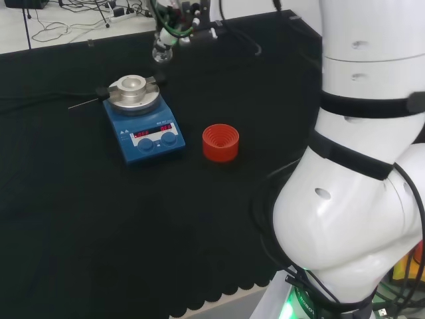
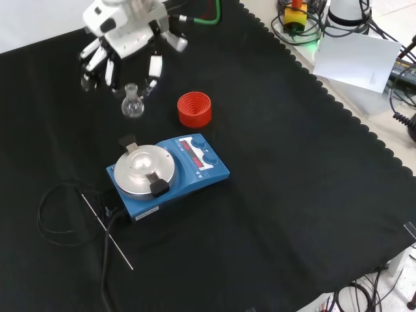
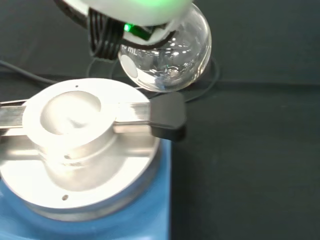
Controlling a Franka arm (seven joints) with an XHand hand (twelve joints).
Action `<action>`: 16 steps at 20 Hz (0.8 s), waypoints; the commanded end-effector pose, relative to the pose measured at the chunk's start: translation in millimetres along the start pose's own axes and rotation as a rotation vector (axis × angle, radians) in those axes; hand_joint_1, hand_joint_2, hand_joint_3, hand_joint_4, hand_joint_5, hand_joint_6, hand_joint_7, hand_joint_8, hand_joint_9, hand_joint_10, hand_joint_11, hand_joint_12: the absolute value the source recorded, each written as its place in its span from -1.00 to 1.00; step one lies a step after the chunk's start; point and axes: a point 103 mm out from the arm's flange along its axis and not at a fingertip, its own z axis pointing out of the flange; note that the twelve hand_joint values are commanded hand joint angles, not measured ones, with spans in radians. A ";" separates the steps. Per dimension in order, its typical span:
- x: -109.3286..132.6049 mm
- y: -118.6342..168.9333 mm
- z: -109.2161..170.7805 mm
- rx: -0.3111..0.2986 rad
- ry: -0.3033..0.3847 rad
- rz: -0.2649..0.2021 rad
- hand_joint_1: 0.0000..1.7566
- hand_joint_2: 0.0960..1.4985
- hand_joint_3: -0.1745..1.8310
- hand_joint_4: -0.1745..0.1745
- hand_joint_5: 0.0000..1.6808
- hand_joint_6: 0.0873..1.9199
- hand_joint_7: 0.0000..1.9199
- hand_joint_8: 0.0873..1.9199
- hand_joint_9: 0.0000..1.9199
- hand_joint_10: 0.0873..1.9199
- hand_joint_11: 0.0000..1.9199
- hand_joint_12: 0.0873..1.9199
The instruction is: Place the round-bottom flask on the heater.
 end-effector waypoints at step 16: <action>78.5 45.8 52.0 0.142 -0.034 -0.161 0.27 -0.14 -0.13 0.44 0.35 -0.08 -0.77 -0.39 -0.47 -0.41 -0.82 0.43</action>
